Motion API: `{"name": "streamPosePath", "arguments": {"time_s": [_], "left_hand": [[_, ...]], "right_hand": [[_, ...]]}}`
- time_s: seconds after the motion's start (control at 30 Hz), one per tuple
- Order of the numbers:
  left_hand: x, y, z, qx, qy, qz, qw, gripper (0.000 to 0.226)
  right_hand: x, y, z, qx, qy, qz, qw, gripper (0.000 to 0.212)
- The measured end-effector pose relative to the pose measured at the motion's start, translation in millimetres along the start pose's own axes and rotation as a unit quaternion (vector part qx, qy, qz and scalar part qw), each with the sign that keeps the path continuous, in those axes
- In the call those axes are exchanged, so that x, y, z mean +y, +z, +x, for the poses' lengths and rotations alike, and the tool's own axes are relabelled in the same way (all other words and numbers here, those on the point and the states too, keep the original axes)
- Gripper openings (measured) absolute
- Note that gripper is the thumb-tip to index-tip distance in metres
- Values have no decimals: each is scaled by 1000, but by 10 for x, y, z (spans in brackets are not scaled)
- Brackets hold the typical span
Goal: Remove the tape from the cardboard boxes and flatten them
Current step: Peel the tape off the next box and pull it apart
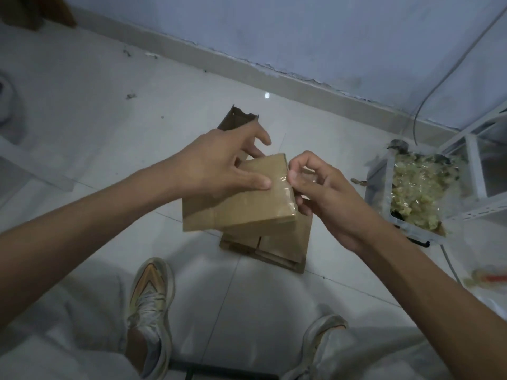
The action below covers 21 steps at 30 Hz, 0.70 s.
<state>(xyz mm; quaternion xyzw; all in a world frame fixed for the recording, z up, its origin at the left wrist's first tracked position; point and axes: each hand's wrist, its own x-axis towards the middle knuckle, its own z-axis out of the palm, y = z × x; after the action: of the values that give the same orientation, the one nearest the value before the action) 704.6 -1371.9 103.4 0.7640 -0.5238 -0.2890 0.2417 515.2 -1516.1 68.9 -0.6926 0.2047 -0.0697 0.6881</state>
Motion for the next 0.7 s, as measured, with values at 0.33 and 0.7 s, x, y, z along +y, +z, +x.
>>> {"name": "streamPosePath", "arguments": {"time_s": [0.33,0.7], "left_hand": [[46,-20,37,114,107,349,924,119],[-82,38,225,99,105,427,893,123]], "right_hand": [[-330,58,111,133,-68,-135,980,41],[-134,95,276,209,-154,-454,852,7]]}}
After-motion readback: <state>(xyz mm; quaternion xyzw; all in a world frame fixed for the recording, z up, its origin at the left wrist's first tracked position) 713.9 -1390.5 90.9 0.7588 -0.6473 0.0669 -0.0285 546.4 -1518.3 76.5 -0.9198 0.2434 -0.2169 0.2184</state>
